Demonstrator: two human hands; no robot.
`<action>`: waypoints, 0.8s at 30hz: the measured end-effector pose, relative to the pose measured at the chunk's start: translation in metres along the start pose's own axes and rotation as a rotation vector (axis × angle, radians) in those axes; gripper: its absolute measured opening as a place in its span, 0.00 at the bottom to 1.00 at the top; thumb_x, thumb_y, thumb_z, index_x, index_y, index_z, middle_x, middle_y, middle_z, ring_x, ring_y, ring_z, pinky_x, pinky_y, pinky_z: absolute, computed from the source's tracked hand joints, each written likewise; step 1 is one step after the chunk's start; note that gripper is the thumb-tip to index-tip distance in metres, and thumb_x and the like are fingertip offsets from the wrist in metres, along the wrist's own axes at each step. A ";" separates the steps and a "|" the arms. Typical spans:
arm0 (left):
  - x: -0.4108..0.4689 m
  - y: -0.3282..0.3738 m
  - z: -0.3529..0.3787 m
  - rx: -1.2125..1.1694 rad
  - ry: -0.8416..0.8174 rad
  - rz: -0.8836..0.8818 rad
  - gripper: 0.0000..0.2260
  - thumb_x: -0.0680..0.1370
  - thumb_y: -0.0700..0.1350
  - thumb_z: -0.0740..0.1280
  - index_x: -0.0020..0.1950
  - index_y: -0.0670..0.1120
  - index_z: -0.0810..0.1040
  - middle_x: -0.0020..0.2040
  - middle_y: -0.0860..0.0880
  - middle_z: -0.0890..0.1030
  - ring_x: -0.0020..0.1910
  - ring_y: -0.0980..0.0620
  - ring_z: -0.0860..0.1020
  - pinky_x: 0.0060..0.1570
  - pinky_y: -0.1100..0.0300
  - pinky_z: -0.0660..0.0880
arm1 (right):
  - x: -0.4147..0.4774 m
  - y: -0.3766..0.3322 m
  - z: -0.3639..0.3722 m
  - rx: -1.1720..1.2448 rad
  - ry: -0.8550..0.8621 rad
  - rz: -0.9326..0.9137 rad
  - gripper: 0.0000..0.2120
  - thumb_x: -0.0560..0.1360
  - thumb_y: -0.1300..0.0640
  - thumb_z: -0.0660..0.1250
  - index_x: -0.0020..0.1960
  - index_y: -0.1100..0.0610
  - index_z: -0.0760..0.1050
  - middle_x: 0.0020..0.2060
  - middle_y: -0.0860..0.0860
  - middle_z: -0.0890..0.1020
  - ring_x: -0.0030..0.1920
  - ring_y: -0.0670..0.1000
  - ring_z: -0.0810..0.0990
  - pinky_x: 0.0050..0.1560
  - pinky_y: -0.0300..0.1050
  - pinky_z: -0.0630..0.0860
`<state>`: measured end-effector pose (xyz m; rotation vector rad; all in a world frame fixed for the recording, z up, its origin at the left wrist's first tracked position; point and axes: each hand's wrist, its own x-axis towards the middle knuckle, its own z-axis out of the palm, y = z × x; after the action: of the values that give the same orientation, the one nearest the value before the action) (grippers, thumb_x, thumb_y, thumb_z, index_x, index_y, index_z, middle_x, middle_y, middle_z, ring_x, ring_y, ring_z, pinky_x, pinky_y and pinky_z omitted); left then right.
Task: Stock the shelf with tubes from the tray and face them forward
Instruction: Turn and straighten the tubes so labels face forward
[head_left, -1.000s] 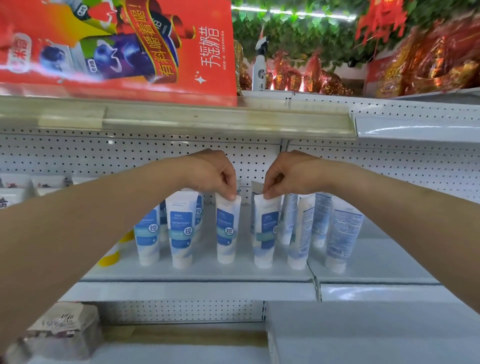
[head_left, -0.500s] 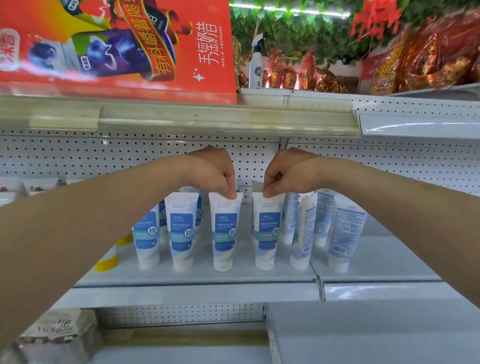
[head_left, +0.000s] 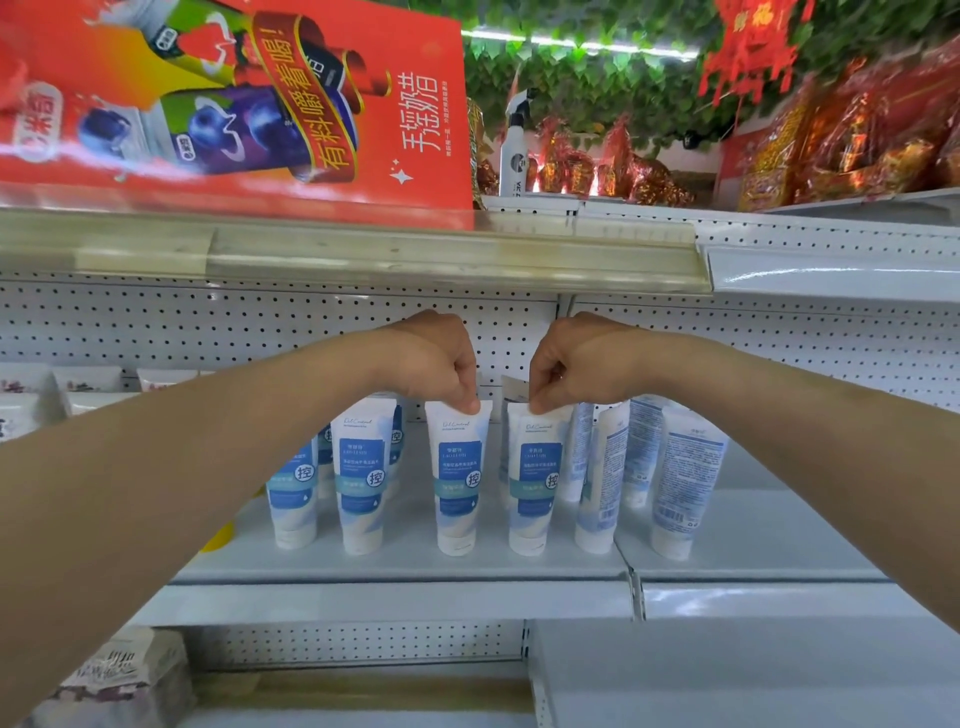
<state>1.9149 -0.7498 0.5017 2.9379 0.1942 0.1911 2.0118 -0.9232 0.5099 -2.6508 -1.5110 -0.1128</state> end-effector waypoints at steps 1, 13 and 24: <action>0.000 0.000 0.000 0.006 -0.001 0.001 0.06 0.73 0.51 0.74 0.45 0.50 0.83 0.42 0.60 0.80 0.45 0.61 0.77 0.47 0.63 0.72 | 0.000 0.000 0.000 0.000 0.000 -0.003 0.06 0.73 0.49 0.73 0.48 0.50 0.84 0.35 0.37 0.79 0.37 0.37 0.75 0.35 0.31 0.67; 0.003 0.003 0.002 0.002 0.005 0.009 0.06 0.73 0.50 0.74 0.45 0.49 0.83 0.41 0.59 0.80 0.43 0.61 0.77 0.43 0.65 0.71 | 0.005 -0.001 -0.002 0.007 -0.028 0.010 0.07 0.73 0.49 0.74 0.48 0.50 0.84 0.40 0.41 0.82 0.44 0.45 0.80 0.47 0.42 0.79; 0.011 -0.011 0.000 -0.065 0.019 0.026 0.15 0.73 0.64 0.68 0.47 0.54 0.81 0.44 0.59 0.80 0.44 0.60 0.76 0.43 0.63 0.72 | 0.005 0.012 -0.012 0.092 -0.010 0.056 0.14 0.75 0.39 0.68 0.51 0.48 0.82 0.45 0.40 0.81 0.47 0.43 0.79 0.47 0.39 0.75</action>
<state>1.9242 -0.7372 0.5005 2.8758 0.1500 0.2245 2.0249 -0.9264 0.5214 -2.6227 -1.4070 -0.0255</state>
